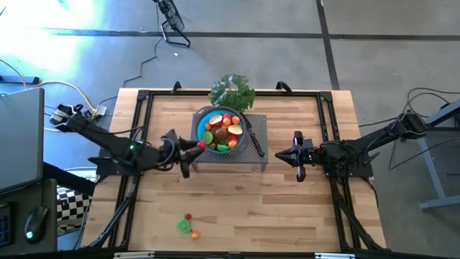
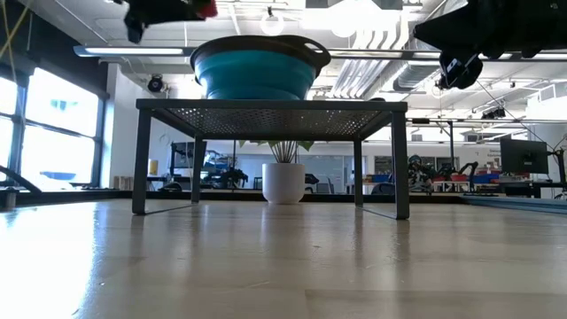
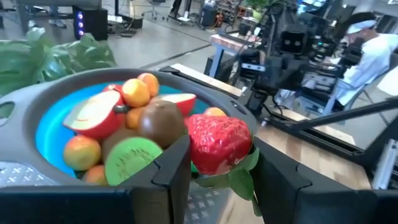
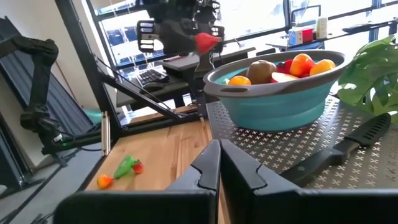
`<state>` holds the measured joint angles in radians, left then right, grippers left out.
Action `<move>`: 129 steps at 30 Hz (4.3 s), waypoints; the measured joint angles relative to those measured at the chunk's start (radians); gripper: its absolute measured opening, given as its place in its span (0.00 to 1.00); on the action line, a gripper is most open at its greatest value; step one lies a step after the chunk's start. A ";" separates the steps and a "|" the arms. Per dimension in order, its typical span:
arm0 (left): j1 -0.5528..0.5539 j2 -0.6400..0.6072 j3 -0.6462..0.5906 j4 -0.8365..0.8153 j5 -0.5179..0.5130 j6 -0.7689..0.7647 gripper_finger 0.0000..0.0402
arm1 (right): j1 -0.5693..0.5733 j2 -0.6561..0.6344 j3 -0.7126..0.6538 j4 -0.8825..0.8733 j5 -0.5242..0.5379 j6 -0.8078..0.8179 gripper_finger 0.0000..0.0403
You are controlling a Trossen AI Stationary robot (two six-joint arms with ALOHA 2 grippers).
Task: Pick & Place Fruit
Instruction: Put the strawberry into the blue strainer bowl on the shelf, then put the pear into the blue strainer bowl on the shelf
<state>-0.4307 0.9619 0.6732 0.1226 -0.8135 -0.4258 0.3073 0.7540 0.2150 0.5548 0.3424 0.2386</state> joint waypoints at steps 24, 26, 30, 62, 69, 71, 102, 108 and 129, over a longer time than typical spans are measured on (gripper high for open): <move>0.354 0.146 0.320 -0.498 0.175 -0.049 0.34 | 0.000 0.000 0.000 -0.008 0.000 0.052 0.01; 0.356 0.169 0.321 -0.504 0.176 -0.049 0.34 | 0.000 0.000 0.000 -0.008 -0.001 0.052 0.01; 0.365 0.198 0.320 -0.516 0.177 -0.050 0.34 | 0.000 0.000 0.000 -0.010 -0.001 0.052 0.01; 0.365 0.186 0.398 -0.536 0.222 0.124 0.50 | 0.000 0.000 0.000 -0.021 -0.001 0.045 0.01; 0.365 0.184 0.427 -0.534 0.468 0.187 0.25 | 0.000 0.000 0.000 -0.019 -0.001 0.045 0.01; 0.365 0.184 0.428 -0.539 0.525 0.200 0.17 | 0.000 0.000 0.000 -0.018 -0.001 0.050 0.01; -0.310 0.185 0.131 -0.319 0.266 -0.200 0.00 | 0.000 0.000 0.000 0.004 -0.005 0.080 0.01; -0.410 0.185 0.131 -0.320 0.131 -0.324 0.00 | 0.000 0.000 0.000 0.003 -0.005 0.080 0.01; -0.486 0.186 0.130 -0.327 0.043 -0.445 0.00 | 0.000 -0.065 0.001 0.000 -0.107 -0.120 0.01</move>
<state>-0.9169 1.1477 0.8036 -0.2039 -0.7700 -0.8711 0.3073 0.6885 0.2157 0.5550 0.2358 0.1185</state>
